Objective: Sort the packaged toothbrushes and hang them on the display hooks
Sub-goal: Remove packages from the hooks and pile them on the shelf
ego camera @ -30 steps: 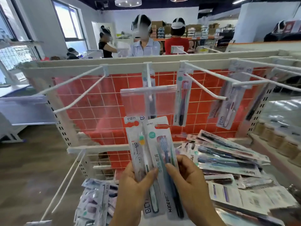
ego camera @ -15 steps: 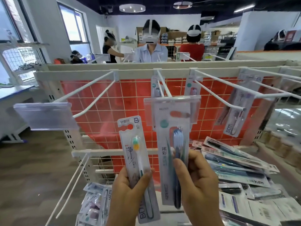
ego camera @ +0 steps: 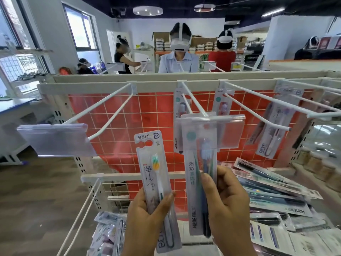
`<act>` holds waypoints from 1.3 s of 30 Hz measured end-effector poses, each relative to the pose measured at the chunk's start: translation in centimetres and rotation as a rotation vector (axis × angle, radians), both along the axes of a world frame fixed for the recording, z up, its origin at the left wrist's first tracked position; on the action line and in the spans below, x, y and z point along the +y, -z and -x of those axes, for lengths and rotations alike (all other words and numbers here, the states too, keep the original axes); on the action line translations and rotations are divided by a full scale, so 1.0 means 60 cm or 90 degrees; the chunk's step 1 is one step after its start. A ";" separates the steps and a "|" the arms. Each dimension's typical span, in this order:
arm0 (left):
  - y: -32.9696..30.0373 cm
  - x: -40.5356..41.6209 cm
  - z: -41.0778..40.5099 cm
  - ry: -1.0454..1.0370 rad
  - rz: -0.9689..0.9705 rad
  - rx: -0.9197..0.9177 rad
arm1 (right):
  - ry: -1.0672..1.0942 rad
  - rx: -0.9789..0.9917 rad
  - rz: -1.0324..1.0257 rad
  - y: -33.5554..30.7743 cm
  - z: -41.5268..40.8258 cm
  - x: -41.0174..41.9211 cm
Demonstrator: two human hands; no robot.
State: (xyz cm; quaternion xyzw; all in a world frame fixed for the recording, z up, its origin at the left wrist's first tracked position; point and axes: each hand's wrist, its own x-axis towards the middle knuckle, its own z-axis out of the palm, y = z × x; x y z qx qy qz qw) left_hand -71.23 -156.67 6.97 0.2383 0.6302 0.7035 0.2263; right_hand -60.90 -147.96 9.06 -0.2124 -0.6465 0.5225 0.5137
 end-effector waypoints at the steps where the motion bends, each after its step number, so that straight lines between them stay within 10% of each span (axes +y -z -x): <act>1: 0.000 0.000 0.003 -0.002 -0.003 -0.002 | 0.000 -0.012 0.011 -0.001 0.004 0.002; 24: 0.007 -0.035 0.050 -0.025 -0.037 0.045 | 0.023 -0.406 0.171 -0.025 0.203 0.163; 39: -0.008 -0.059 0.040 -0.140 -0.118 0.095 | 0.220 -0.228 -0.013 0.089 0.155 0.084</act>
